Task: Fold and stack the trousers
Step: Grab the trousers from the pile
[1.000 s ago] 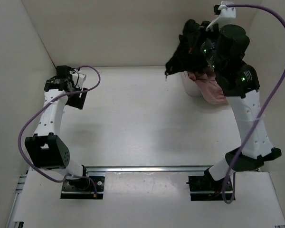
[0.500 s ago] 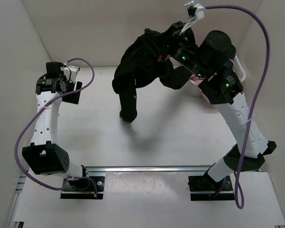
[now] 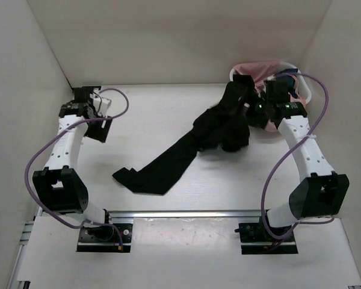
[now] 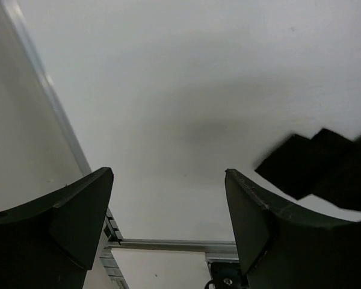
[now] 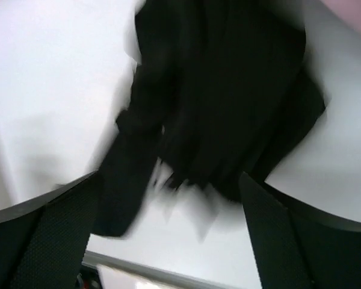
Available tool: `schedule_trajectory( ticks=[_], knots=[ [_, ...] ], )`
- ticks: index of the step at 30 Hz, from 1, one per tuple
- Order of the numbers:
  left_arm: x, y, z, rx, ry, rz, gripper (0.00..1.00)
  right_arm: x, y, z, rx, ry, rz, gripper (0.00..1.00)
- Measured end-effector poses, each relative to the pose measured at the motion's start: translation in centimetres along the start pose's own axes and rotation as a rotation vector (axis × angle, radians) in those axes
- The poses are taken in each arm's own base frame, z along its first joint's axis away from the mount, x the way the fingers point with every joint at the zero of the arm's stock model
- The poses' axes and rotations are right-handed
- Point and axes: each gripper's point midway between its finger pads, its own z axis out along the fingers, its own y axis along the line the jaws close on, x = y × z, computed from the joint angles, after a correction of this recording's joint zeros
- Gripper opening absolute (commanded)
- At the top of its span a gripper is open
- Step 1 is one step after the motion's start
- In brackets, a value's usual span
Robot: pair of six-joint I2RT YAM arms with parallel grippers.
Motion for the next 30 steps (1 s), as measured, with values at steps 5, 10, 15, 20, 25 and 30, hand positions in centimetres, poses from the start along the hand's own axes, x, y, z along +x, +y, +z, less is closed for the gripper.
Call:
schedule_trajectory(
  ticks=[5, 10, 15, 20, 25, 30],
  knots=[
    [3.6, -5.6, 3.3, 0.107, 0.126, 0.134, 0.86, 6.6, -8.2, 0.2, 0.246, 0.198, 0.049, 0.99],
    [7.5, -12.7, 5.4, 0.218, 0.194, 0.358, 0.87, 9.5, -5.4, -1.7, 0.186, 0.165, -0.025, 0.99],
    [13.1, -16.1, 7.0, 0.243, 0.275, 0.542, 0.87, 15.3, -3.7, -0.1, 0.166, 0.244, -0.035, 0.99],
    [14.1, -16.7, 7.8, 0.222, 0.277, 0.586, 0.90, 19.4, -6.9, 3.2, 0.344, 0.334, -0.051, 0.99],
    [14.0, -17.1, 7.9, 0.201, 0.298, 0.625, 0.80, 16.7, -7.1, 7.9, 0.470, 0.324, -0.133, 0.99],
    [14.2, -17.3, 8.3, 0.193, 0.339, 0.626, 0.14, 15.8, -7.1, 11.6, 0.492, 0.326, -0.183, 0.88]
  ],
)
